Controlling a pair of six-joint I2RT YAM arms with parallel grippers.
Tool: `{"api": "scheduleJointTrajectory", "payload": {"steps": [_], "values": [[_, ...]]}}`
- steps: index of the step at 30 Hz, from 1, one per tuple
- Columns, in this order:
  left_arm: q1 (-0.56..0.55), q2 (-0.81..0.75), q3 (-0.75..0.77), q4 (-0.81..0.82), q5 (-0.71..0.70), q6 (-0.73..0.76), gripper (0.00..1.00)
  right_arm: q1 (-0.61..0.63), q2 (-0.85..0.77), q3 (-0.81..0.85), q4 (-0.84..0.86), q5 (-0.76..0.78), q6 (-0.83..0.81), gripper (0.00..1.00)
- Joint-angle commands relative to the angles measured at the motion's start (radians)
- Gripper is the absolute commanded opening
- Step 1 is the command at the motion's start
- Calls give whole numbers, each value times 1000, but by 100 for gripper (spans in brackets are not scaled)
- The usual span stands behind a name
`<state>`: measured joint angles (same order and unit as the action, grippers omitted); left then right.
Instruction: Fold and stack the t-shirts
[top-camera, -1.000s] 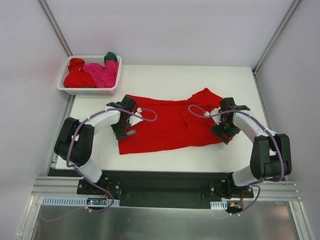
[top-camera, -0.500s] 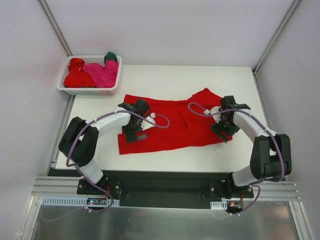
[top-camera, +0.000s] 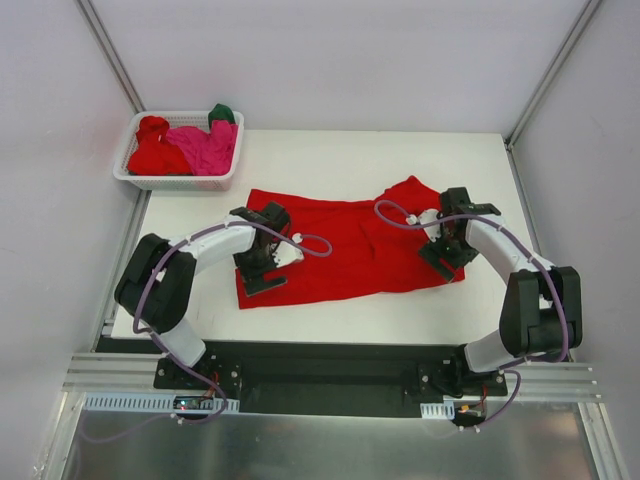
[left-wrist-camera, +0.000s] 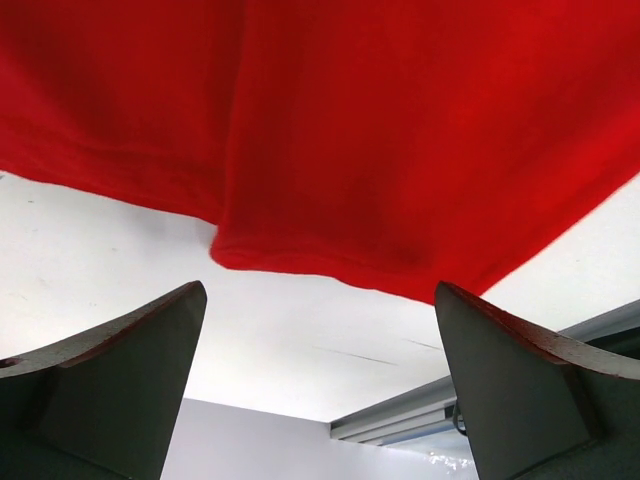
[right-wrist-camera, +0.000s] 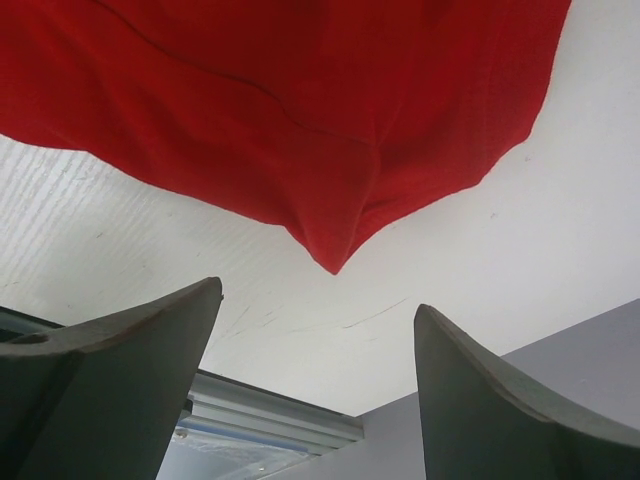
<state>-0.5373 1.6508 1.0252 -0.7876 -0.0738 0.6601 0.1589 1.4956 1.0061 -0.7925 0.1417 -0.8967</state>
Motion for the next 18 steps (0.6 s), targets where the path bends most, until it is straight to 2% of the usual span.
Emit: {"api": "scheduleJointTrajectory", "payload": {"steps": [1,6,9,14,18], "values": [[52,33,68,-25,40,-7,99,16,-21,9,-37,-24,16,82],[109,81,153,-35,72,-5,99,24,-34,-8,-37,-33,19,83],[137,116,211,-76,144,-17,99,27,-40,-12,-42,-36,19,84],[145,148,193,-88,164,-20,99,30,-54,-17,-45,-36,15,84],[148,152,170,-85,172,-19,89,30,-55,-20,-45,-39,18,85]]}}
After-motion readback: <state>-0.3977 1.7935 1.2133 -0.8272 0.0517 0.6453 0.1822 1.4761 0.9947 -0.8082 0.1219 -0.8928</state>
